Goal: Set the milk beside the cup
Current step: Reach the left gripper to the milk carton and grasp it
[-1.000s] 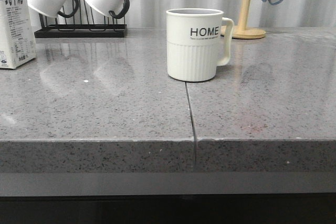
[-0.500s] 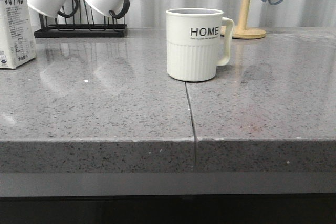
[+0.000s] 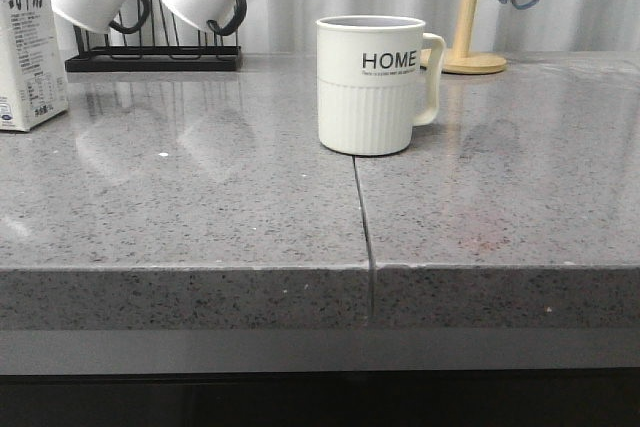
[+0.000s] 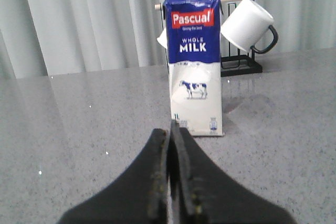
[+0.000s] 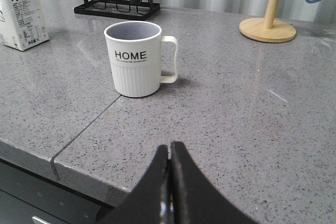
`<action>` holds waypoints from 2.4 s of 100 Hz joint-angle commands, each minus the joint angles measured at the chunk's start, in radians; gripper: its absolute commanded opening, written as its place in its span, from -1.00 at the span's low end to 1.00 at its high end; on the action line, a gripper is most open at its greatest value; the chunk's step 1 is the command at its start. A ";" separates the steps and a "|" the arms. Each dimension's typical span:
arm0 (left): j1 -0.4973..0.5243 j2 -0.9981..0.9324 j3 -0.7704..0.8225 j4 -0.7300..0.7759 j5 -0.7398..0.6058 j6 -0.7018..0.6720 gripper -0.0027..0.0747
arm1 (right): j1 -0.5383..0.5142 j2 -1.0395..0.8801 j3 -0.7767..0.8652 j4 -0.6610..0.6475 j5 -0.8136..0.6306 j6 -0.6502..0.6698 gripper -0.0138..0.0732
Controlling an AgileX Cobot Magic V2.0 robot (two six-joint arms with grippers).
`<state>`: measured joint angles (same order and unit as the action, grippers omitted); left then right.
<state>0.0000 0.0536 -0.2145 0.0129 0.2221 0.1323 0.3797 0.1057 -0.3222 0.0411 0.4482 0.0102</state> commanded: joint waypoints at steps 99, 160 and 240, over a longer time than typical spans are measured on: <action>-0.016 0.859 -0.353 -0.057 -0.406 -0.011 0.75 | 0.002 0.012 -0.028 -0.005 -0.071 -0.005 -0.83; -0.114 1.197 -0.568 -0.103 -0.458 -0.012 0.75 | 0.002 0.012 -0.028 -0.005 -0.071 -0.005 -0.83; -0.111 1.396 -0.683 -0.103 -0.611 -0.012 -0.21 | 0.002 0.012 -0.028 -0.005 -0.072 -0.005 -0.83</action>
<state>-0.1097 1.4808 -0.8620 -0.0853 -0.3017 0.1306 0.3797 0.1057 -0.3222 0.0411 0.4495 0.0102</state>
